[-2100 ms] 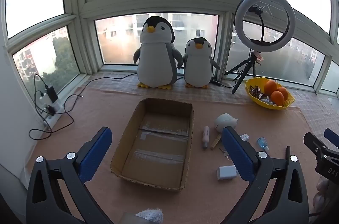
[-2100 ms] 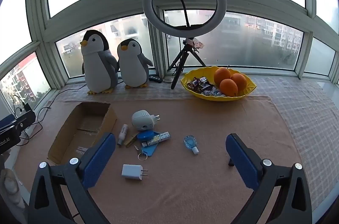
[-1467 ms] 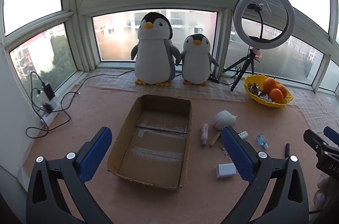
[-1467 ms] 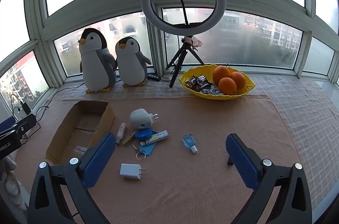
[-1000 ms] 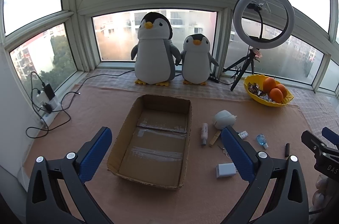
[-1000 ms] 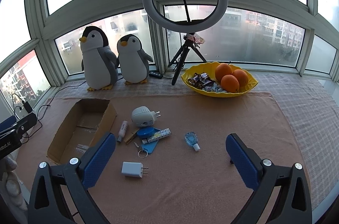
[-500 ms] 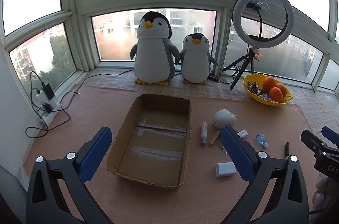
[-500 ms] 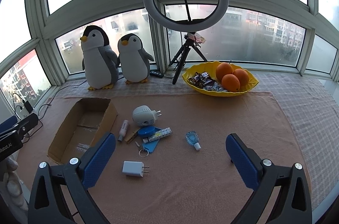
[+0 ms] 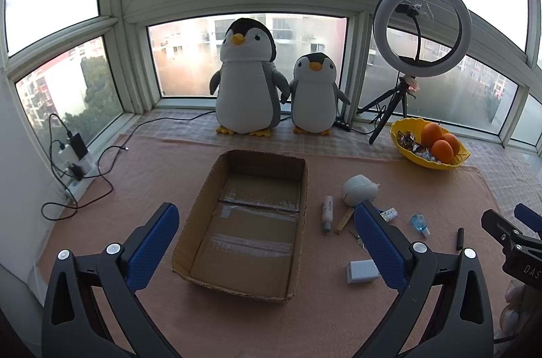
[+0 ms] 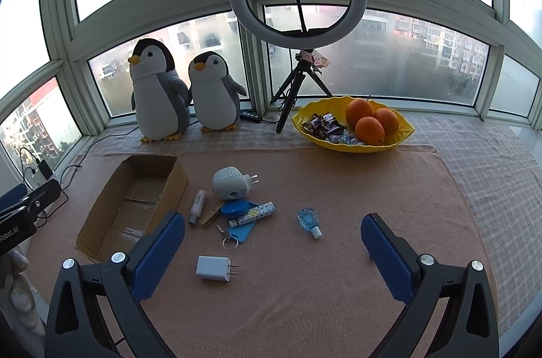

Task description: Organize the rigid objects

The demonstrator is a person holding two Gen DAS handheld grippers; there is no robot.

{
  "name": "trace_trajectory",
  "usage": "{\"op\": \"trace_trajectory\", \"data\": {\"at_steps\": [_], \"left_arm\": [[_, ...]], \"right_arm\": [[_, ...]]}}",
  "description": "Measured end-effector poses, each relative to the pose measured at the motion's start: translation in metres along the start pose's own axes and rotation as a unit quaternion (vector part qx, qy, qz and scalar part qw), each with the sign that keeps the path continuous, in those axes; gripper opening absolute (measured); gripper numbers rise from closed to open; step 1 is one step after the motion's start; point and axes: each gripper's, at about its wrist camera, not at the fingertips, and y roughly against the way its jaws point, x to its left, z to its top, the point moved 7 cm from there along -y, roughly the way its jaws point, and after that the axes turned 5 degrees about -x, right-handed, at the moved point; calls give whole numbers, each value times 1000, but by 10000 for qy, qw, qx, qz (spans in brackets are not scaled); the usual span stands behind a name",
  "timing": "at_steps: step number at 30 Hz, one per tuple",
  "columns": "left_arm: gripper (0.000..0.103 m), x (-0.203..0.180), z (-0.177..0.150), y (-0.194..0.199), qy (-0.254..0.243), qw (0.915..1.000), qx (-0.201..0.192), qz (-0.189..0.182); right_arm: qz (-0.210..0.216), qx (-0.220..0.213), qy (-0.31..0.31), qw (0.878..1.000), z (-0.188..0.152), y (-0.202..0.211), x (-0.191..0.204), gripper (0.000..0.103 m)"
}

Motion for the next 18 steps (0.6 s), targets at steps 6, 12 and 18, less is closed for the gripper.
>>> {"op": "trace_trajectory", "data": {"at_steps": [6,12,18], "left_arm": [[103,0,0,0,5,10000,2,8],[103,0,0,0,-5,10000,-4,11],[103,-1,0,-1,-29,10000,-12,3]], "right_arm": [[-2,6,-2,10000,-1,0,0,103],[7,14,0,10000,-1,-1,1,103],[14,55,4,10000,-3,-3,3,103]]}}
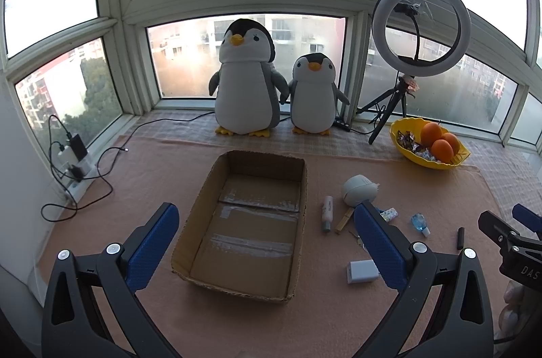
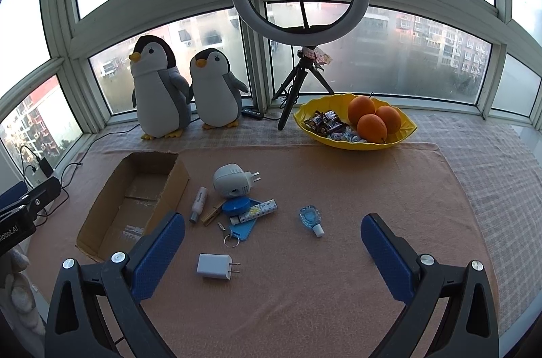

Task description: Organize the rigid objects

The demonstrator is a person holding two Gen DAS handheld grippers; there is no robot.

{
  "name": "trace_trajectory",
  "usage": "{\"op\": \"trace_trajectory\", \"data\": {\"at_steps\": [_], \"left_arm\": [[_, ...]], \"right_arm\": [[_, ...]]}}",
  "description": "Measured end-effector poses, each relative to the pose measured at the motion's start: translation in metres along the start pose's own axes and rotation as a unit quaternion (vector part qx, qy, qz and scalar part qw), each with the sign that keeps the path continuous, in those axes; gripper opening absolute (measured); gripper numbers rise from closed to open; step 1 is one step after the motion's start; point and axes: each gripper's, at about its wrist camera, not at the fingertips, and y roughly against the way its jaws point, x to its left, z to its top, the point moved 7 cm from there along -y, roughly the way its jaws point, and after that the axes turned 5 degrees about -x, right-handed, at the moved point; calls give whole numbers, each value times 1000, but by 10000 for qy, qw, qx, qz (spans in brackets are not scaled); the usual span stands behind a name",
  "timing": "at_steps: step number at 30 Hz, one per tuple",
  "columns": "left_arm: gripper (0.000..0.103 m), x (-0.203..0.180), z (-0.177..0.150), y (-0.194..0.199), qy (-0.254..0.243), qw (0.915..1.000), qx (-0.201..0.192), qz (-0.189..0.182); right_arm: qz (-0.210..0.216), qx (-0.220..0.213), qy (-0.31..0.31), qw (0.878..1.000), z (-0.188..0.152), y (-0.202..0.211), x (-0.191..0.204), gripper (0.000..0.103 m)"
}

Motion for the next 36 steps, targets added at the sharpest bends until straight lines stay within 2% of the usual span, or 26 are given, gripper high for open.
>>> {"op": "trace_trajectory", "data": {"at_steps": [19,30,36], "left_arm": [[103,12,-3,-8,97,9998,82,136],[103,62,-24,-24,97,9975,341,608],[103,103,-47,-46,367,9930,796,789]], "right_arm": [[-17,79,-27,10000,0,-6,-6,103],[-19,67,-32,10000,-2,-9,-14,103],[-43,62,-26,10000,-7,-9,-25,103]]}}
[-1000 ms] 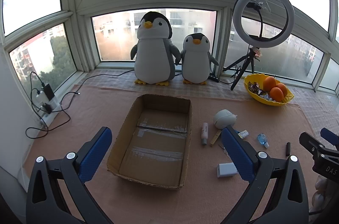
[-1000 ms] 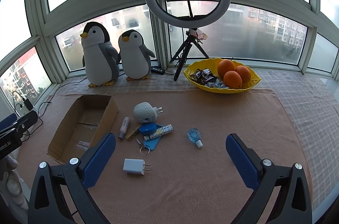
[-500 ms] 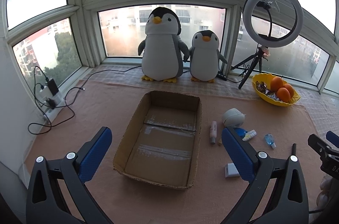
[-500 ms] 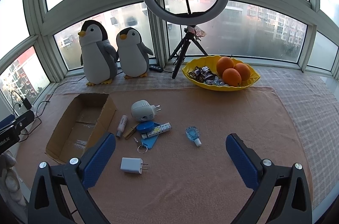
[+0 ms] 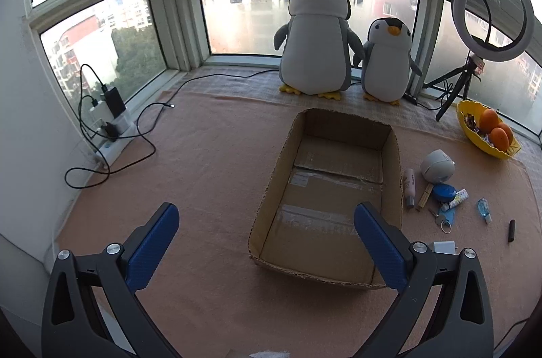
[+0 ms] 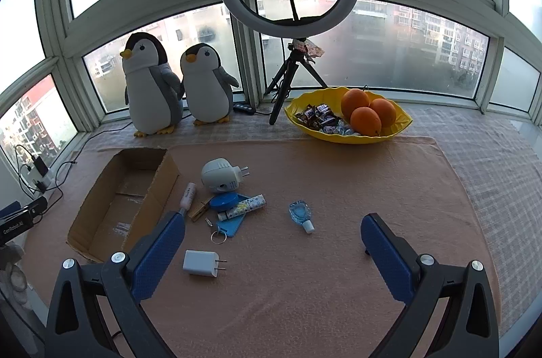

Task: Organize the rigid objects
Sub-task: 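Move the right tool to the black cylinder and close on it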

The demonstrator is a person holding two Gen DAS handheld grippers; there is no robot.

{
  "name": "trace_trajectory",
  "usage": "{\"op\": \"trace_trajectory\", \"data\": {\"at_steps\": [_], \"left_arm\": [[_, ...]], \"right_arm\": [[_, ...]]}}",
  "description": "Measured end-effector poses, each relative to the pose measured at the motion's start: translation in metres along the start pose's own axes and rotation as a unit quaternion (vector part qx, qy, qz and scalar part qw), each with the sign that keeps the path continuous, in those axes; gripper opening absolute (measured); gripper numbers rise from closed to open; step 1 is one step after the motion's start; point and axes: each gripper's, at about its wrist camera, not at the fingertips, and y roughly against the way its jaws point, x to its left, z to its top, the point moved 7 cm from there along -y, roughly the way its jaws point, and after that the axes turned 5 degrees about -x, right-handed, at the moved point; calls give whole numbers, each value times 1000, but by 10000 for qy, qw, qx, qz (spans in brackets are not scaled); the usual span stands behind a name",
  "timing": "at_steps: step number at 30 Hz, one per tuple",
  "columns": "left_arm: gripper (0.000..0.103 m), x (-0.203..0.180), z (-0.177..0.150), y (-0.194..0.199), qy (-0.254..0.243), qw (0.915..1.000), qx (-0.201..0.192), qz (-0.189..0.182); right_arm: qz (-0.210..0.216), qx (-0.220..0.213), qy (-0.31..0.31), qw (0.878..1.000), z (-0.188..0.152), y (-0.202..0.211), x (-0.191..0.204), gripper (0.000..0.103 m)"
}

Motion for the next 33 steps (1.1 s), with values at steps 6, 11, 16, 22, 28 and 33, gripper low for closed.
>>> {"op": "trace_trajectory", "data": {"at_steps": [6,11,16,22,28,33], "left_arm": [[102,26,-25,-40,222,9980,546,227],[102,31,-41,-65,300,9954,883,229],[98,30,-50,-85,291,9932,1093,290],[98,30,-57,-100,347,9911,1248,299],[86,29,-60,-110,278,9898,1369,294],[85,28,-64,-116,294,9887,1445,276]], "right_arm": [[-122,73,-61,9999,-10,-3,-18,103],[-277,139,-184,9993,-17,-5,-38,103],[-512,193,-277,9981,-24,-7,-62,103],[-810,319,-556,9947,-34,-8,-97,103],[-904,455,-744,9921,-43,-13,-111,103],[-932,476,-631,9925,-43,-18,-110,103]]}}
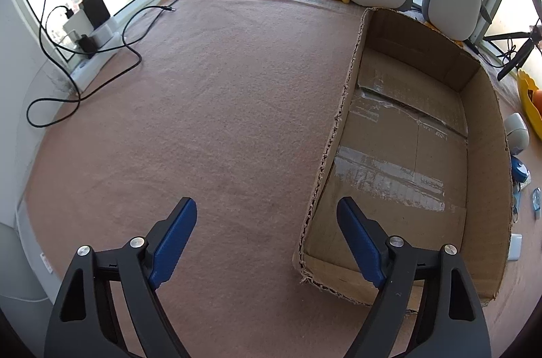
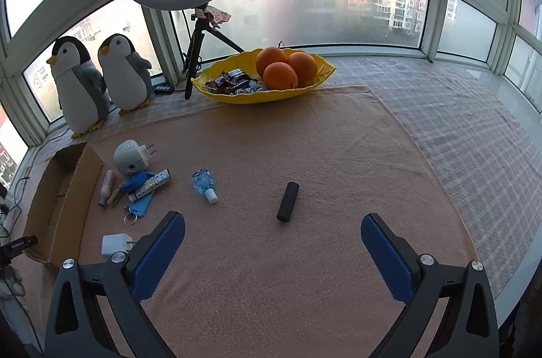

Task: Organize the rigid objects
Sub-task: 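Move the right tool to the black cylinder and close on it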

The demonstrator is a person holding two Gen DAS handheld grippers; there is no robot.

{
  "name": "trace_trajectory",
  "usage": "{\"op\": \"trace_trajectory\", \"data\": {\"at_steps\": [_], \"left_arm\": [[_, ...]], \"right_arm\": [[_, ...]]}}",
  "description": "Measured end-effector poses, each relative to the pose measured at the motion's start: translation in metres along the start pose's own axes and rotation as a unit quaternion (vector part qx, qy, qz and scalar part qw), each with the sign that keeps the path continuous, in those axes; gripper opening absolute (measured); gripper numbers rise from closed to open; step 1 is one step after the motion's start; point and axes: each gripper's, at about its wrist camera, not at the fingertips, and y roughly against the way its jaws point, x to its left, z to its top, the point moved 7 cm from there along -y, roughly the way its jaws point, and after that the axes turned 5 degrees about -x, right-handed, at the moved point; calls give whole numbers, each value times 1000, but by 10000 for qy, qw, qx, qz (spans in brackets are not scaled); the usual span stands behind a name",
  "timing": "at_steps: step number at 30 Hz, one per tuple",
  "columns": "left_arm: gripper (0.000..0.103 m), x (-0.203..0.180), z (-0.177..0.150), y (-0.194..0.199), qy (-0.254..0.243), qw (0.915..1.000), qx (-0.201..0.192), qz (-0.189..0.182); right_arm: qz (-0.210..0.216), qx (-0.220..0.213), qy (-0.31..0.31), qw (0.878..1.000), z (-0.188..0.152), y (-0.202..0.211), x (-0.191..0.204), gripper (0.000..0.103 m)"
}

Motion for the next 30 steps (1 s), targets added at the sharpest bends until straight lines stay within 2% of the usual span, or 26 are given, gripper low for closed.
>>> {"op": "trace_trajectory", "data": {"at_steps": [5,8,11,15,18,20,22,28,30], "left_arm": [[84,-2,-4,-7,17,9999,101,-24],[81,-2,-7,-14,138,9996,212,-127],[81,-4,-7,-18,273,9988,318,-241],[81,-10,-8,-20,138,9993,293,-177],[81,-11,-7,-20,176,9993,280,-163],[81,-11,-6,-20,167,9994,274,-160],[81,-12,-5,-20,93,9996,250,-134],[81,-10,-4,-21,93,9996,238,-138],[81,-10,-4,-21,102,9996,225,-145]], "right_arm": [[-169,75,-44,9998,1,-12,-16,103],[-253,147,-83,9995,1,-19,-25,103],[-111,337,-265,9990,-1,-31,-29,103],[177,638,-609,9959,-3,-51,-32,101],[122,792,-583,9951,-5,-66,-32,93],[82,923,-517,9944,-8,-77,-31,83],[132,1098,-514,9925,-11,-87,-30,69],[316,1633,-850,9824,-14,-117,-33,43],[298,1750,-907,9799,-12,-124,-35,40]]}}
